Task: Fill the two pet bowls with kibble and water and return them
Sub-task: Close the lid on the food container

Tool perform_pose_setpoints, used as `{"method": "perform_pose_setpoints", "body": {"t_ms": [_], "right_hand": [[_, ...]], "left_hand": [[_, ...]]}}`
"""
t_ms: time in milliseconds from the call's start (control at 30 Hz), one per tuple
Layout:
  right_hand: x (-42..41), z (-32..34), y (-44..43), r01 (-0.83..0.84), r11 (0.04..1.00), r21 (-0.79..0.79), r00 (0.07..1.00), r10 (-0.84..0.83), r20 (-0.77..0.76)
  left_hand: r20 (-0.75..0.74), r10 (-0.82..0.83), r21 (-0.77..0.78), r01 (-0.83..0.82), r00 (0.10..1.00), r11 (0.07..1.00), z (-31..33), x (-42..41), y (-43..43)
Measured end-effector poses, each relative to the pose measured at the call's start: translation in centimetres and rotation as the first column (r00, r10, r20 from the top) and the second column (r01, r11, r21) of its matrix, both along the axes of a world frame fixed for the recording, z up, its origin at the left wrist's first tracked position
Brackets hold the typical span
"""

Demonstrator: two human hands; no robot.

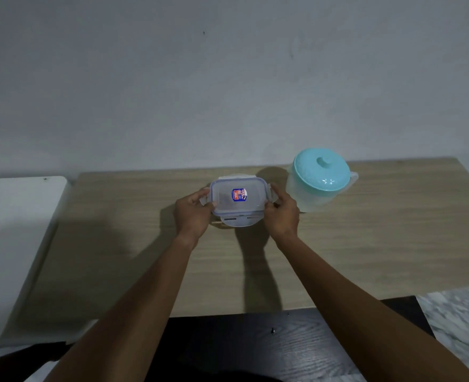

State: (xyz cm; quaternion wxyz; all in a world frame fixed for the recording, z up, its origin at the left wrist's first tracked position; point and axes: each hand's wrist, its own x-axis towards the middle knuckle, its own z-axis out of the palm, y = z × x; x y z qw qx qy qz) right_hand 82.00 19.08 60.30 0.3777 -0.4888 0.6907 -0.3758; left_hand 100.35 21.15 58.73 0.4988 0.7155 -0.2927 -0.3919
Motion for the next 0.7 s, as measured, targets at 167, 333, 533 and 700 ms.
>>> {"method": "perform_pose_setpoints", "body": {"t_ms": [167,333,533,700], "right_hand": [[0.3,-0.2,2.8,0.011,1.0,0.006,0.996,-0.012,0.091],[0.8,0.5,3.7,-0.003,1.0,0.013,1.0,0.003,0.011],[1.4,0.4,3.0,0.065,0.997,0.03,0.998,-0.065,0.012],[1.3,-0.3,2.7,0.086,0.994,0.073,0.989,-0.094,0.118]], "left_hand": [[-0.077,-0.043,0.003,0.044,0.996,0.999,0.8,1.3,2.7],[0.041,-0.08,0.024,0.079,0.996,0.997,0.9,2.5,3.2],[0.118,-0.082,0.001,0.083,0.99,0.997,1.4,2.5,2.2],[0.13,-0.087,0.019,0.086,0.988,0.996,1.0,2.4,1.8]]}}
